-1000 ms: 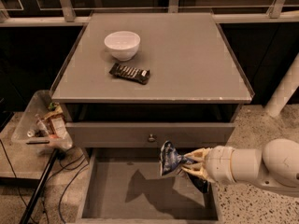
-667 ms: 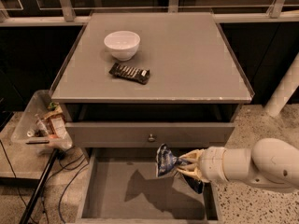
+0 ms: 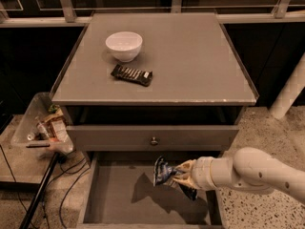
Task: Place blue chip bag into middle drawer
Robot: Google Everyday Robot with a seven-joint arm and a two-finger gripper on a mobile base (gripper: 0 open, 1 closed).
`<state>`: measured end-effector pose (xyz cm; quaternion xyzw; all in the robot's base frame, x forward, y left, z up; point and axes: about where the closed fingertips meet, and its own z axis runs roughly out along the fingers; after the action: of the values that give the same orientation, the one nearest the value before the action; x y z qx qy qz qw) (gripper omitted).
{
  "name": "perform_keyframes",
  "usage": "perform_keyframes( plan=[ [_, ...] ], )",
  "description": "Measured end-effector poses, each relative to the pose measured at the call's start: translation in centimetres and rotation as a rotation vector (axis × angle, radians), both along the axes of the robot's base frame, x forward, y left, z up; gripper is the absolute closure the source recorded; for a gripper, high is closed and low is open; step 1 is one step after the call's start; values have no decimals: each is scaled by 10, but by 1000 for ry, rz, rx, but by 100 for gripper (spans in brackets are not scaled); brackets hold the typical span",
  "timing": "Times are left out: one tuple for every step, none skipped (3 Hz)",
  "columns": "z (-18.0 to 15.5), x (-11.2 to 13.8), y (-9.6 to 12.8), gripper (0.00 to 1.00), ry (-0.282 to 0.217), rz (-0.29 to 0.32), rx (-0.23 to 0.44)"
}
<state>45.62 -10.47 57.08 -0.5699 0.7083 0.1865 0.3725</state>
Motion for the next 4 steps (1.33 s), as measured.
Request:
perform_keyframes(
  plan=[
    [-35,11,3,100,-21,-3,0],
    [-66,21,5,100,-86,1,-7],
    [-93,28,9,100,-150,37,-17],
    [-123,36,13,100,-170,66,-45]
  ],
)
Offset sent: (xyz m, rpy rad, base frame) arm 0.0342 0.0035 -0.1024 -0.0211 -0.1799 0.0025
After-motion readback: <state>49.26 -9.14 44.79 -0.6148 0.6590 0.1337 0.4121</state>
